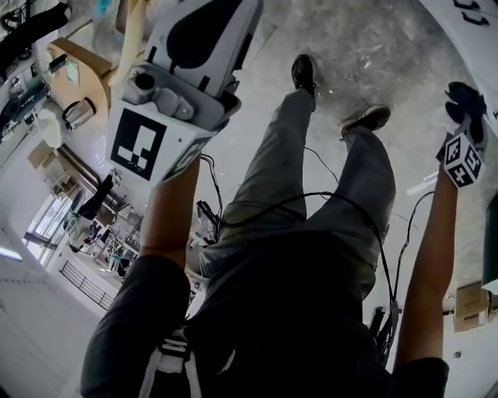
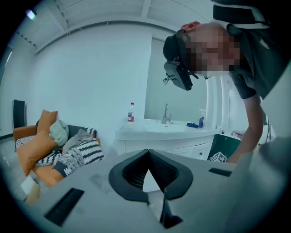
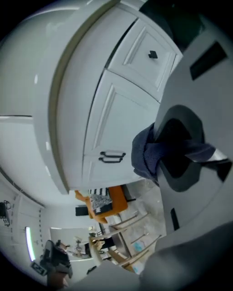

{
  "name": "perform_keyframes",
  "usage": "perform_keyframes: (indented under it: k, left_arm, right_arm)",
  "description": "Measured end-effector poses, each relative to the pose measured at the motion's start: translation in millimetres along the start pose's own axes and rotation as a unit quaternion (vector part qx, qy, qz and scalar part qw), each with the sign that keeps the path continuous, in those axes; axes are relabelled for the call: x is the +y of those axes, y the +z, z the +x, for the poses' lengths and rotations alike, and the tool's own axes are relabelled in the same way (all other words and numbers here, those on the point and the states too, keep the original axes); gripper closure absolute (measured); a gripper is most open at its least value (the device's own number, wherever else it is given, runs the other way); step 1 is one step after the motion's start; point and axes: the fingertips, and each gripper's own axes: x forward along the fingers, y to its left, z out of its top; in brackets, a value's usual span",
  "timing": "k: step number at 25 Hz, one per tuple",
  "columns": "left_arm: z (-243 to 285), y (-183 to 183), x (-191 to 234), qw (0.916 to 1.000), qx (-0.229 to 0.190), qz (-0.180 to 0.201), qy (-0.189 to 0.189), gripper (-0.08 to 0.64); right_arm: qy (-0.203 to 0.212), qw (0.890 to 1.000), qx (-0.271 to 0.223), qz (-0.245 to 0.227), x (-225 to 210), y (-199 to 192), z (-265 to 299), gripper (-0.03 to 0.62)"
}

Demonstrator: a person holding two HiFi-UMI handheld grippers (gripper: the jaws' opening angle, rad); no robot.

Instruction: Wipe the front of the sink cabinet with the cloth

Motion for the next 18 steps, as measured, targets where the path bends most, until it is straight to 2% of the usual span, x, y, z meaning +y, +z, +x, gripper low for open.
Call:
perform_keyframes:
  k: [5, 10, 15, 18]
  left_arm:
    - [-79.8, 106.3, -24.3, 0.9996, -0.024, -0.003, 0.015, 0.557]
    - [-118.6, 170.3, -37.0, 0.9976, -0.062, -0.008, 0.030, 0.557]
    - [-155.9, 225.2, -55.2, 0.9928, -0.109, 0.001, 0.049, 0.557]
    - [-169.7, 257.3, -68.2, 0.9883, -0.139, 0.017, 0.059, 0.557]
  right_arm:
    - [0.099, 0.995, -0.027, 0.022, 68.7, 88.5, -157.1, 0.566]
    - [0.199, 0.978, -0.053, -0.013, 130.1, 166.9, -242.9, 0.566]
    - [0.252, 0.956, -0.145, -0.021, 144.5, 263.4, -323.9, 0.566]
    - [0.256, 0.943, -0.211, -0.020, 129.7, 321.4, -372.0, 0.566]
